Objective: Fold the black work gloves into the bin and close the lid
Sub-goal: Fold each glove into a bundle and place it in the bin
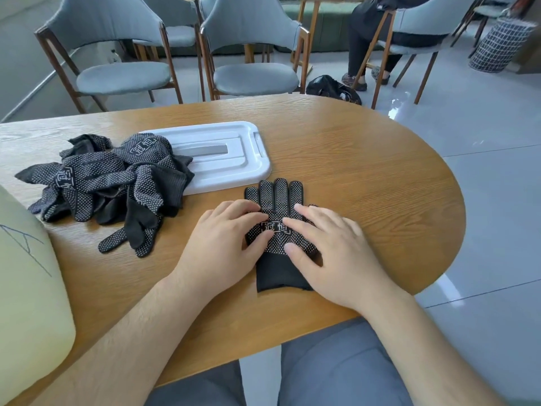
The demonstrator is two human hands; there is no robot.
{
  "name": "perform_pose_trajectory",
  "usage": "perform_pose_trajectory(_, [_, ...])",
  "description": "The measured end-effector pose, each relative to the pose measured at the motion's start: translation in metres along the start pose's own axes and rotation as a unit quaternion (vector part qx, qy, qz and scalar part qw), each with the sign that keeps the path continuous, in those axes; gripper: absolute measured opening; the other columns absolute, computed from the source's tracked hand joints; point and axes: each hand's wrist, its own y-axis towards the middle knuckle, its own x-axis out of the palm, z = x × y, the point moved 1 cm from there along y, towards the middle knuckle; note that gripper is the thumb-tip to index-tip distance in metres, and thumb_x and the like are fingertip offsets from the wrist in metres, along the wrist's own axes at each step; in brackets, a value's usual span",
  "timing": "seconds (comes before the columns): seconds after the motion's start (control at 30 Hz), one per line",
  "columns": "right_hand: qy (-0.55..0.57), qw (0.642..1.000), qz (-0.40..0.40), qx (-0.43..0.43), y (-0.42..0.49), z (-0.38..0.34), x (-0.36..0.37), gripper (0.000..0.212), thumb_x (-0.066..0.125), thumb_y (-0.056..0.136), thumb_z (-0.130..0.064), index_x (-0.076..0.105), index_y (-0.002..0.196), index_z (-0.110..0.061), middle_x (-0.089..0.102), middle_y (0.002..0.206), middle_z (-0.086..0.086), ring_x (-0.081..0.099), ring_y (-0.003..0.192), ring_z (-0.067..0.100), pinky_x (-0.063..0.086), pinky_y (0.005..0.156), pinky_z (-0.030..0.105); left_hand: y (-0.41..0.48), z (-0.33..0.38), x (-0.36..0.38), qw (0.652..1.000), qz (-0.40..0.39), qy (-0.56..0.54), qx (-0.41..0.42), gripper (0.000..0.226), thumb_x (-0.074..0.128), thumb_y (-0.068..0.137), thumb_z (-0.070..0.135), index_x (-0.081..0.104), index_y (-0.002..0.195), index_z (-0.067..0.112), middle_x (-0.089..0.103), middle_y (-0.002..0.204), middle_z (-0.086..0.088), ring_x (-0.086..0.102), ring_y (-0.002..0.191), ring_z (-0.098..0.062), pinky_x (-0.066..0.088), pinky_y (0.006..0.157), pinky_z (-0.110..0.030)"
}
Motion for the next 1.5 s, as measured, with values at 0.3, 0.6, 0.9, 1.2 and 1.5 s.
perform_pose_trajectory(0.3, [0.084,0.991,0.011,-0.107,-0.028,0.003,-0.012,0.052,0.063,0.088,-0.062,0.066,0.131,-0.033,0.040,0.157,-0.016,0.032,0.148,0.010,0.034,0.118,0.037,-0.027,0.005,-0.026,0.988,0.001,-0.052,0.145,0.027,0.066,0.092,0.049,0.072,0.107,0.028,0.062,0.122,0.014,0.056,0.118,-0.014,0.039,0.097,-0.037])
perform_pose_trajectory(0.6, [0.123,0.985,0.031,-0.118,-0.032,0.004,-0.012,0.041,0.071,0.083,-0.041,0.073,0.121,-0.025,0.051,0.149,-0.015,0.042,0.142,0.012,0.042,0.111,0.041,-0.026,0.008,-0.019,0.981,-0.024,-0.061,0.181,0.027,0.072,0.086,0.051,0.076,0.096,0.026,0.069,0.111,0.016,0.063,0.103,-0.013,0.045,0.083,-0.039])
perform_pose_trajectory(0.9, [0.116,0.981,0.100,-0.118,-0.027,0.004,-0.003,0.022,0.068,0.094,-0.035,0.076,0.105,-0.017,0.071,0.119,-0.009,0.062,0.118,0.015,0.052,0.095,0.042,-0.023,0.007,-0.018,0.983,-0.008,-0.114,0.146,0.033,0.065,0.090,0.055,0.073,0.095,0.023,0.072,0.100,0.017,0.065,0.097,-0.012,0.048,0.079,-0.042])
perform_pose_trajectory(1.2, [0.178,0.980,0.083,-0.023,-0.012,0.002,-0.011,0.029,0.057,0.098,-0.048,0.072,0.106,-0.025,0.066,0.091,-0.014,0.058,0.087,0.003,0.051,0.076,0.034,-0.019,0.011,-0.016,0.985,0.001,-0.167,0.043,0.022,0.068,0.094,0.035,0.067,0.113,0.027,0.068,0.089,0.015,0.060,0.085,-0.001,0.046,0.083,-0.031])
perform_pose_trajectory(1.5, [0.171,0.980,0.097,-0.018,0.011,0.004,-0.004,0.014,0.072,0.092,-0.033,0.066,0.105,-0.031,0.053,0.114,-0.017,0.057,0.085,0.005,0.053,0.068,0.035,0.001,0.005,-0.012,0.974,-0.052,-0.220,0.014,0.043,0.073,0.090,0.012,0.060,0.127,0.032,0.050,0.115,0.012,0.058,0.080,-0.010,0.045,0.070,-0.012])
